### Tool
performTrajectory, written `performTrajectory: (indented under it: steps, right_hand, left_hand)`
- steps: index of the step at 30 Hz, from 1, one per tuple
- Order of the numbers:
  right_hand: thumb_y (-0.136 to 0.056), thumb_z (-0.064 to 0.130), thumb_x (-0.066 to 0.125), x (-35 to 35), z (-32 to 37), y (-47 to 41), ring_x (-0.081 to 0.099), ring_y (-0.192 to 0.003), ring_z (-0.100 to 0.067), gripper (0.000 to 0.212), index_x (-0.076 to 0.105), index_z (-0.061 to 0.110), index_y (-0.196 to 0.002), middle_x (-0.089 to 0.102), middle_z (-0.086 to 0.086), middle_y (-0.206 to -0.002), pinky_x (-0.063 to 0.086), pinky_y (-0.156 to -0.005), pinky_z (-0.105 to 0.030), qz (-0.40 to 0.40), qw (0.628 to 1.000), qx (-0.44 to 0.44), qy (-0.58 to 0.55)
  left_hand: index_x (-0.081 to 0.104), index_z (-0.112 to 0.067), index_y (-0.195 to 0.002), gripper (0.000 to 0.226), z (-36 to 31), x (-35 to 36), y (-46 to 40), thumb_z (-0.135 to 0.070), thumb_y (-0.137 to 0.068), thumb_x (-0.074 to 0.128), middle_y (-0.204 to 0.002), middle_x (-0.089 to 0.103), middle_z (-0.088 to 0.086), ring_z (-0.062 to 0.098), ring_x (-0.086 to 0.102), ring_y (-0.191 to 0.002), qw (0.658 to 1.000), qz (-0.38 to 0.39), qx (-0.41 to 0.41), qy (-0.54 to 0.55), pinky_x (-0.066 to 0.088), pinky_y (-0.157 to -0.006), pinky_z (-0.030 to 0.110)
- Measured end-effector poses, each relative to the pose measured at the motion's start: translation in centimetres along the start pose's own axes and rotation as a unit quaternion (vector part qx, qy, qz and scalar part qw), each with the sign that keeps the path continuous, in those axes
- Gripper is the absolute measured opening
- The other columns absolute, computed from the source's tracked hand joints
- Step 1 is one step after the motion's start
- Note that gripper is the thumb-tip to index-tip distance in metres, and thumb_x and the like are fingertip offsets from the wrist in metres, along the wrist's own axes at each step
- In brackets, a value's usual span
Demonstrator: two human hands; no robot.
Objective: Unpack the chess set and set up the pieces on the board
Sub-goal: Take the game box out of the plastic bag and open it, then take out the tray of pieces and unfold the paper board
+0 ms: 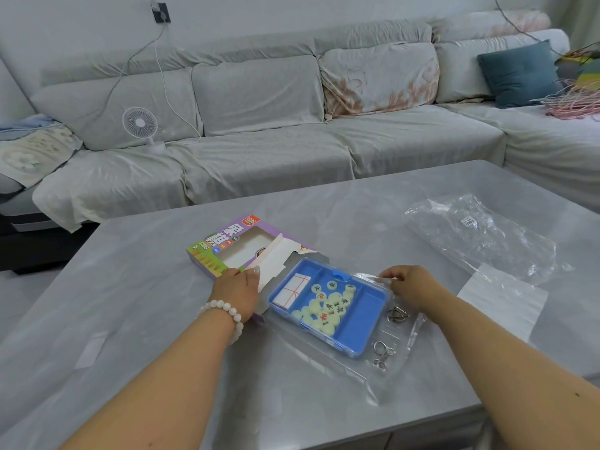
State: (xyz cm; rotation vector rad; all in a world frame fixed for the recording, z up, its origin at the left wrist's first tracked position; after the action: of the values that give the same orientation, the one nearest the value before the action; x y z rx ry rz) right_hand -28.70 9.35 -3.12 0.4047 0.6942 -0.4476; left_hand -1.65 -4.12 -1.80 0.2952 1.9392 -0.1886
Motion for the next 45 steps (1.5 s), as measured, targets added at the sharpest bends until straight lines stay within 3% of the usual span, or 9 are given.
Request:
performTrajectory:
  steps: [4, 11, 24, 27, 31, 34, 37, 39, 45]
  right_hand:
    - [-0.091, 0.002, 0.049, -1.4, -0.7, 0.3, 0.045, -0.055, -0.008, 0.027, 0.071, 0.015, -0.101, 0.054, 0.003, -0.064, 0.036, -0.052, -0.016, 0.035, 0.999, 0.002, -0.010]
    - [-0.086, -0.003, 0.046, -2.7, -1.2, -0.1, 0.040, -0.054, -0.012, 0.039, 0.070, 0.027, -0.083, 0.057, -0.001, -0.067, 0.036, -0.053, -0.021, 0.062, 0.998, -0.008, 0.013]
    - [-0.088, 0.000, 0.039, 0.1, 1.3, -1.5, 0.039, -0.047, -0.010, 0.040, 0.069, 0.020, -0.104, 0.051, 0.004, -0.061, 0.032, -0.040, -0.011, 0.090, 0.994, -0.047, 0.044]
    - [-0.091, 0.009, 0.043, 0.8, 1.7, -2.2, 0.052, -0.064, -0.010, 0.034, 0.066, 0.024, -0.110, 0.060, 0.000, -0.084, 0.044, -0.058, -0.014, 0.083, 0.991, -0.063, 0.083]
    - [-0.093, 0.038, 0.048, 1.0, 2.4, -3.2, 0.057, -0.103, -0.017, 0.026, 0.062, 0.030, -0.113, 0.063, 0.006, -0.107, 0.045, -0.095, -0.040, 0.016, 0.987, -0.088, 0.136]
    - [-0.094, 0.041, 0.047, 1.4, 4.0, -3.4, 0.057, -0.098, -0.016, 0.028, 0.059, 0.026, -0.115, 0.060, 0.006, -0.103, 0.046, -0.093, -0.038, -0.002, 0.990, -0.107, 0.095]
    - [-0.095, 0.040, 0.046, 2.2, 5.5, -3.5, 0.056, -0.094, -0.015, 0.027, 0.057, 0.024, -0.113, 0.059, 0.006, -0.101, 0.046, -0.087, -0.032, -0.009, 0.990, -0.122, 0.071]
    - [-0.096, 0.039, 0.046, 2.7, 6.3, -3.7, 0.056, -0.095, -0.016, 0.027, 0.057, 0.022, -0.113, 0.058, 0.005, -0.099, 0.044, -0.083, -0.029, -0.006, 0.990, -0.126, 0.060]
    - [-0.095, 0.039, 0.047, 4.0, 6.5, -4.3, 0.056, -0.093, -0.016, 0.027, 0.057, 0.020, -0.113, 0.059, 0.003, -0.100, 0.042, -0.079, -0.027, 0.015, 0.992, -0.111, 0.053]
  left_hand:
    - [0.062, 0.003, -0.107, 0.058, 0.5, 0.1, -0.5, -0.037, -0.101, 0.020, -0.109, 0.061, 0.022, 0.035, 0.056, -0.098, 0.998, -0.014, -0.018, 0.061, 0.044, -0.087, 0.036]
    - [0.060, -0.001, -0.115, 0.056, 1.2, -0.3, -0.6, -0.039, -0.101, 0.021, -0.111, 0.062, 0.020, 0.036, 0.058, -0.097, 0.993, -0.005, -0.023, 0.115, 0.042, -0.088, 0.036]
    - [0.051, 0.001, -0.125, 0.054, 0.0, -0.5, -3.3, -0.039, -0.101, 0.024, -0.119, 0.058, 0.020, 0.034, 0.053, -0.107, 0.970, 0.021, -0.114, 0.212, 0.039, -0.095, 0.035]
    - [0.047, -0.001, -0.129, 0.050, -0.9, -0.6, -3.3, -0.037, -0.101, 0.026, -0.124, 0.055, 0.017, 0.033, 0.052, -0.111, 0.960, 0.021, -0.094, 0.263, 0.040, -0.099, 0.038]
    - [0.039, -0.021, -0.140, 0.043, -0.7, -0.6, -3.3, -0.036, -0.100, 0.033, -0.142, 0.042, 0.001, 0.025, 0.042, -0.126, 0.946, 0.006, -0.028, 0.323, 0.041, -0.099, 0.034]
    - [0.028, -0.030, -0.144, 0.046, -0.5, 0.0, -2.8, -0.029, -0.099, 0.039, -0.136, 0.045, 0.003, 0.025, 0.048, -0.120, 0.950, -0.031, 0.029, 0.310, 0.047, -0.087, 0.033]
    - [0.032, -0.022, -0.142, 0.048, -0.1, 0.5, -2.6, -0.033, -0.097, 0.042, -0.132, 0.049, 0.012, 0.032, 0.053, -0.112, 0.964, -0.089, -0.060, 0.244, 0.045, -0.089, 0.037]
    - [0.042, -0.019, -0.136, 0.045, 0.3, 0.9, -2.7, -0.040, -0.097, 0.038, -0.131, 0.051, 0.015, 0.035, 0.052, -0.114, 0.979, -0.043, -0.123, 0.160, 0.043, -0.094, 0.039]
    - [0.056, -0.014, -0.122, 0.034, -0.1, 1.8, -4.5, -0.032, -0.098, 0.039, -0.124, 0.058, 0.012, 0.031, 0.056, -0.108, 0.987, 0.036, -0.080, 0.137, 0.045, -0.094, 0.034]
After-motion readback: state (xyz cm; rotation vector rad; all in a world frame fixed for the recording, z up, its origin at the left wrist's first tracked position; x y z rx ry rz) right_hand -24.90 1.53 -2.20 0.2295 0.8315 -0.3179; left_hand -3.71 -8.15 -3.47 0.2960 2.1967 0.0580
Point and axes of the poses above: each hand's wrist, its own y-axis away from the middle knuckle, its own x-axis out of the palm, z = x × y, the point moved 2 cm from there along -y, towards the middle knuckle
